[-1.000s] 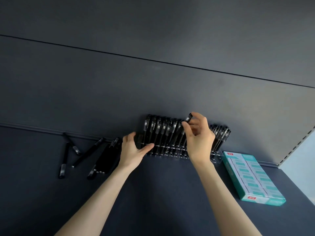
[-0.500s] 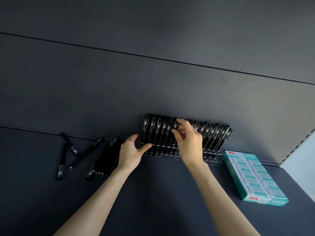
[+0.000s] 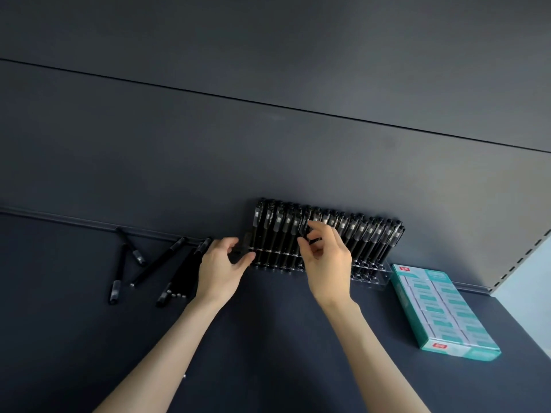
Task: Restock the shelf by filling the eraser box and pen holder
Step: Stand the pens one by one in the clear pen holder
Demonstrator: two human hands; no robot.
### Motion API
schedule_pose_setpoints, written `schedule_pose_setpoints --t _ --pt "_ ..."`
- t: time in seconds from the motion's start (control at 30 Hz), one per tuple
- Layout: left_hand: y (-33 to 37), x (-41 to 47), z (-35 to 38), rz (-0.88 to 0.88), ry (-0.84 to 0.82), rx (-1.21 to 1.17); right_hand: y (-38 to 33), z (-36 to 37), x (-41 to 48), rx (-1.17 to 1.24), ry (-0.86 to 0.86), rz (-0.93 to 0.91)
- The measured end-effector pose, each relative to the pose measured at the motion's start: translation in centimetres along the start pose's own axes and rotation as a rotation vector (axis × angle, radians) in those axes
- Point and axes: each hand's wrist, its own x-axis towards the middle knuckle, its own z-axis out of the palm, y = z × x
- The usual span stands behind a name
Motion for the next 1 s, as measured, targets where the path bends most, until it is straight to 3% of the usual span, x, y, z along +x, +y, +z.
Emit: schedule_pose_setpoints --t 0.2,0.47,0.8,1.0 --pt "-2.1 -2.7 -4.6 -0.041 0.135 0.194 -2.5 3.2 -3.4 0.099 -0.158 0.066" --pt "-5.2 -2.2 -7.8 -0.101 -0.012 0.377 -5.7 9.2 -6.3 -0.031 -0.489 0.257" --pt "-7.5 2.5 -11.0 0.051 -0.378 0.408 -8.4 15.2 -6.2 -0.231 -0.369 0.535" --pt "-7.8 4.3 -11.7 0.014 -0.514 0.381 -9.2 16.2 -5.8 -0.326 -0.334 0.625"
